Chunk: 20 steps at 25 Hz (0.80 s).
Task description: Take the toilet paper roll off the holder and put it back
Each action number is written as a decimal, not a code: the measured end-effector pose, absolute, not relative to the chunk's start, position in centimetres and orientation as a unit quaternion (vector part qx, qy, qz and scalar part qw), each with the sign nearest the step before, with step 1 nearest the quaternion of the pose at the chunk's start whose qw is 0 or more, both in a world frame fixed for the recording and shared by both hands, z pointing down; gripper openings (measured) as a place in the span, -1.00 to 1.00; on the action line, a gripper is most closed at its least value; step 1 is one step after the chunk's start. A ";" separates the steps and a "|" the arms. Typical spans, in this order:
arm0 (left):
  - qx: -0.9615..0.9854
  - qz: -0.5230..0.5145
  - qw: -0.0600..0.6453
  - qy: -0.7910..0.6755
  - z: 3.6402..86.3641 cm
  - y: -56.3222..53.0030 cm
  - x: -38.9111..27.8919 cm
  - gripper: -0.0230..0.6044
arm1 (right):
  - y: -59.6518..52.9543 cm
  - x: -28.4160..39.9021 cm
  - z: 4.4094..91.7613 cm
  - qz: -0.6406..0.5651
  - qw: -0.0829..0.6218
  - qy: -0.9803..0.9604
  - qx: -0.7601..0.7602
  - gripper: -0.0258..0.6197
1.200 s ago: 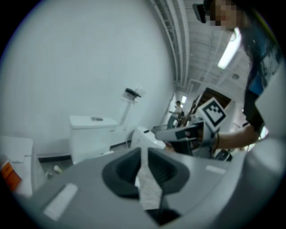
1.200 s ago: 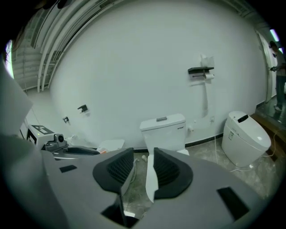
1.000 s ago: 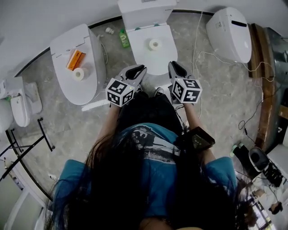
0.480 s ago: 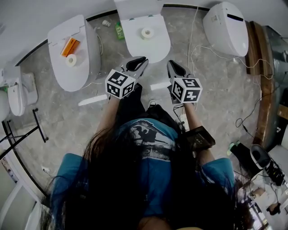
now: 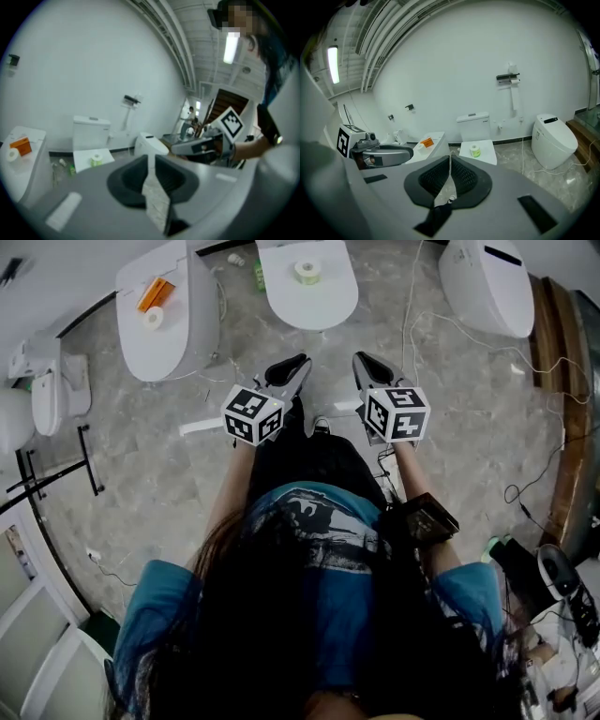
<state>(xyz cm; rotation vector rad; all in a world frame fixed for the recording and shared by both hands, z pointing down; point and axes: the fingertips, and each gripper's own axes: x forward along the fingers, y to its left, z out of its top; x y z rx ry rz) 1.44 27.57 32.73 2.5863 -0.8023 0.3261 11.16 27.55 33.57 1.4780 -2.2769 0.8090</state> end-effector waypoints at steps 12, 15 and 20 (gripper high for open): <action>0.930 0.131 0.191 -0.284 31.7 35.0 1.6 -0.78 | 33.5 7.3 33.8 0.301 0.148 -0.818 0.467 -0.84; 0.936 0.132 0.179 -0.274 31.0 36.0 1.1 -0.78 | 34.2 6.5 33.4 0.301 0.143 -0.817 0.471 -0.84; 0.940 0.128 0.172 -0.265 30.1 37.1 -1.6 -0.78 | 34.8 3.8 32.4 0.299 0.136 -0.811 0.483 -0.84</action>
